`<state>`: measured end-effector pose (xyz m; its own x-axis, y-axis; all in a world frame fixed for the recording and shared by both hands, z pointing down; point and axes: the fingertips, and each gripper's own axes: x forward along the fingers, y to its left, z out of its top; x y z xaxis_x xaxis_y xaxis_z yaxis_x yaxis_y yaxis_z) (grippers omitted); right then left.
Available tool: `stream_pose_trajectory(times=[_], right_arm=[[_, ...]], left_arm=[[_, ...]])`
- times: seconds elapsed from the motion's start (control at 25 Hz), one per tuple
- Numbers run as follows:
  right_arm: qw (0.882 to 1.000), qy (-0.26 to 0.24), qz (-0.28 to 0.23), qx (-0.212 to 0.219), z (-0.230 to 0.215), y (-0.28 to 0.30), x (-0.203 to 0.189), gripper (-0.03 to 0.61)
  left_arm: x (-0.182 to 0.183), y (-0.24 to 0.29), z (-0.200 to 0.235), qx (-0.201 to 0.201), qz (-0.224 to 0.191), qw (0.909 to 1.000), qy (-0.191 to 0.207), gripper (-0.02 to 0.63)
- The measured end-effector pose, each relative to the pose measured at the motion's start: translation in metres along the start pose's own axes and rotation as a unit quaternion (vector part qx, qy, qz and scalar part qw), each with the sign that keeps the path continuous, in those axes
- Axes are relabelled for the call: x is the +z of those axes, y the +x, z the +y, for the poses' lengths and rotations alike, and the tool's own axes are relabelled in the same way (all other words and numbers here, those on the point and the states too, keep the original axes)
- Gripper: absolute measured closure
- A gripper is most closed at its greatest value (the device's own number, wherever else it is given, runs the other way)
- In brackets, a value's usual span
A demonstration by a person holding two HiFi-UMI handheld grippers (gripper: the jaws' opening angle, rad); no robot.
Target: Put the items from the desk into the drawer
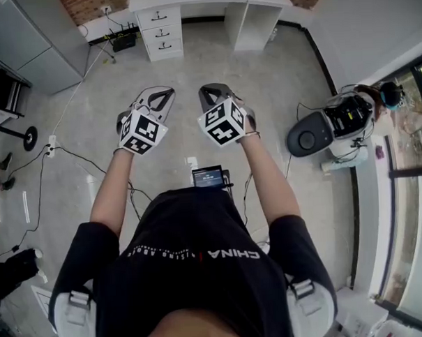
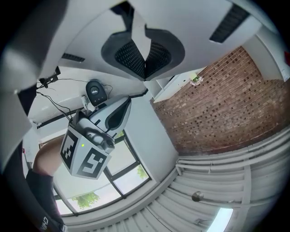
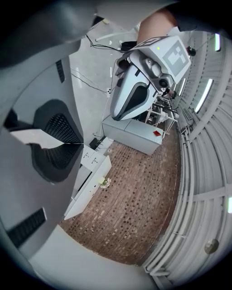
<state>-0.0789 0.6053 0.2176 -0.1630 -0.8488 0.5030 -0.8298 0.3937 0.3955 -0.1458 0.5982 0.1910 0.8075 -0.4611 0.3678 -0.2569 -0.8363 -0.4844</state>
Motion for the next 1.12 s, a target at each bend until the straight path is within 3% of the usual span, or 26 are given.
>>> stream_pose_trajectory(times=[0.16,0.48,1.12], right_arm=[[0.999,0.031,-0.004,0.007,0.000,0.004,-0.004,0.561],[0.999,0.039,0.001,0.025,0.002,0.006,-0.012,0.561],[0.996,0.073,0.001,0.048,-0.017,-0.001,-0.036,0.561]], left_arm=[[-0.005,0.003,-0.002,-0.003,0.006,1.0000,0.006,0.601],[-0.011,0.011,-0.008,-0.020,0.015,0.9996,-0.011,0.601],[-0.006,0.043,-0.023,-0.030,0.032,0.9990,-0.003,0.601]])
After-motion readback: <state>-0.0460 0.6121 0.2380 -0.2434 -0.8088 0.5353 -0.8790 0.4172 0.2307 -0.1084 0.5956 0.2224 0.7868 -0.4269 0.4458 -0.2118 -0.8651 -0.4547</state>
